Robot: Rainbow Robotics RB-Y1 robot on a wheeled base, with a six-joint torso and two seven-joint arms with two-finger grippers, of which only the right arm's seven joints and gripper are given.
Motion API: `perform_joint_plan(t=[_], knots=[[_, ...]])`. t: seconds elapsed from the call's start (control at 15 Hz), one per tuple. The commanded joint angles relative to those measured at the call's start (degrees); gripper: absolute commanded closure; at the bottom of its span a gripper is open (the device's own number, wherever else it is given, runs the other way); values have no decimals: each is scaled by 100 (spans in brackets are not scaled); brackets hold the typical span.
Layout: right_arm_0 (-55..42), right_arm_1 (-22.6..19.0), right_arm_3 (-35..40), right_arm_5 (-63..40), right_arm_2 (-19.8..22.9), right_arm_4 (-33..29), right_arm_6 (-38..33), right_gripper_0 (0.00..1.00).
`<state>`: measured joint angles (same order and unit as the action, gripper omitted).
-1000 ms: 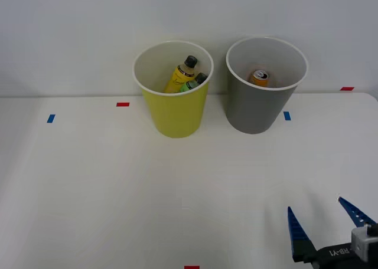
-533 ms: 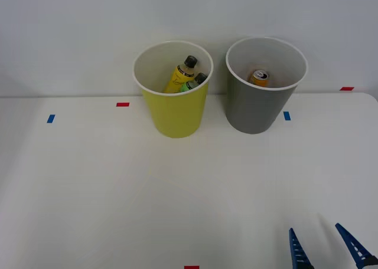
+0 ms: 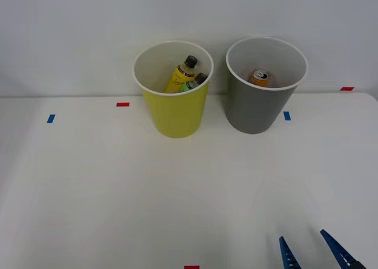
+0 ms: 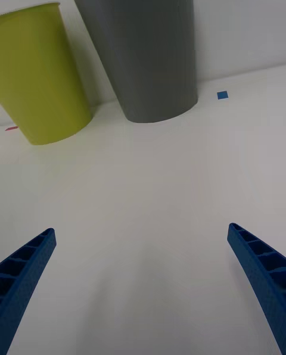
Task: Put cans in the gray bin, plastic bottles in the light green bin
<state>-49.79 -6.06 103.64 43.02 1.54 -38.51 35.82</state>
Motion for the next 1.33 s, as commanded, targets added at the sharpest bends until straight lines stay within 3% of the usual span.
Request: perform_joint_plan(t=[0.07,0.27,0.73,1.13,1.33], knots=[[66,61,-81,75,57,-254,-137,0],[409,149,-793,549,39,1,-119,0],[453,17,-872,778,-154,423,-31,0],[488,43,-872,778,-136,379,241,0],[541,202,-872,857,162,10,338,0]])
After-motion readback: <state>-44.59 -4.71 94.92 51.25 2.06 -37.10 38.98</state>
